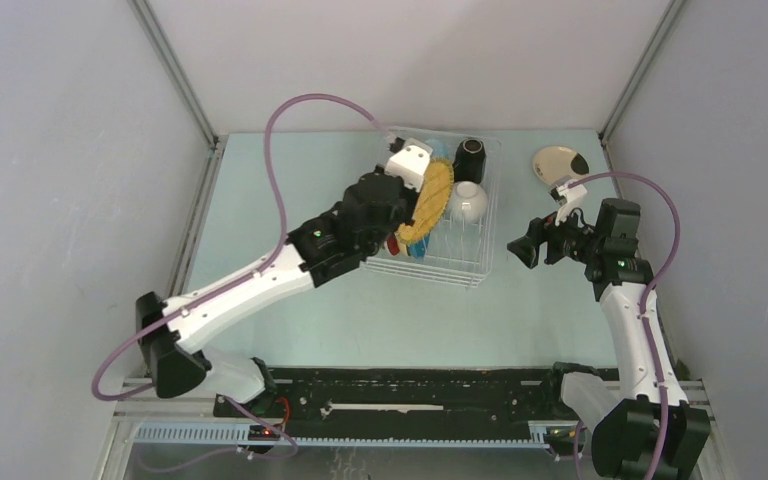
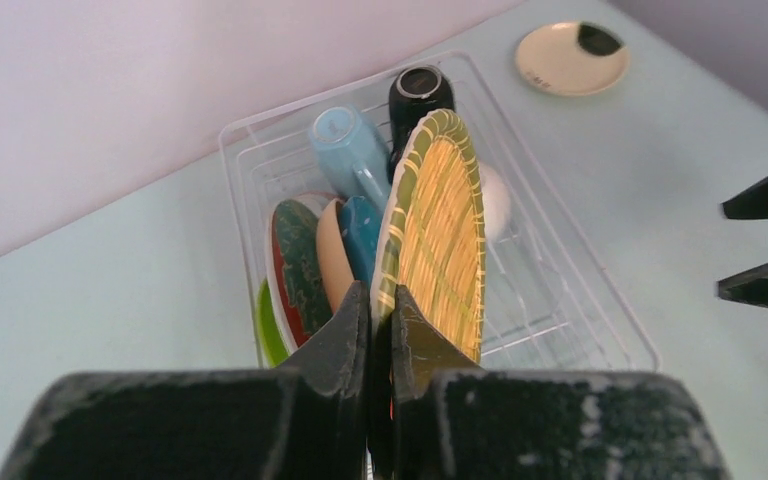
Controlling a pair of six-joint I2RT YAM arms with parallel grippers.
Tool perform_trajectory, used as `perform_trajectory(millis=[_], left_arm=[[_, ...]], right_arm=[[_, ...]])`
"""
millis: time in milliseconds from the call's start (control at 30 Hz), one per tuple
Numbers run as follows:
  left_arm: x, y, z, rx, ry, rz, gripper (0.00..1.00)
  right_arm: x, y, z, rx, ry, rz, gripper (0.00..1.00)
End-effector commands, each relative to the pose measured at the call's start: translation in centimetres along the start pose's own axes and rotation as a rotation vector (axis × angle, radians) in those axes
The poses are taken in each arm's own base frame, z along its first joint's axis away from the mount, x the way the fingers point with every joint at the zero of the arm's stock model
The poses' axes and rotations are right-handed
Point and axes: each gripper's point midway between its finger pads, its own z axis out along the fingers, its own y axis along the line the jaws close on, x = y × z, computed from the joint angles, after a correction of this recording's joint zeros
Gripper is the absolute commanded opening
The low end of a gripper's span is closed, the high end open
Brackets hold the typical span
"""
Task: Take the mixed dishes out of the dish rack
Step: Pick up the plate from the dish rack.
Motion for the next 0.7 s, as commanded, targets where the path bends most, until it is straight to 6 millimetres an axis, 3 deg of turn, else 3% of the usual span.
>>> perform_trajectory(millis=[0, 200, 367, 533, 667], left_arm=[[-4.7, 1.7, -2.4, 0.122, -0.160, -0.164, 0.00], [-5.3, 6.2, -4.9, 0.203, -0.247, -0.376, 0.00], [-5.3, 12.7, -6.8, 0.122, -0.338, -0.538, 0.00], [-3.6, 18.0, -7.6, 0.061, -0.395, -0.714, 0.00], [-1.2, 22.3, -6.6, -0.017, -0.424, -0.872, 0.00]], right_arm=[[-0.9, 0.0, -0.2, -0.002, -0.031, -0.019, 0.80], [-1.0, 0.0, -0.2, -0.001, -0.034, -0.026, 0.80], [-1.2, 0.1, -0.3, -0.003, -0.041, -0.031, 0.80], [-1.1, 0.2, -0.2, -0.010, -0.038, -0.026, 0.80], [-1.1, 0.2, -0.2, -0.006, -0.037, -0.029, 0.80]])
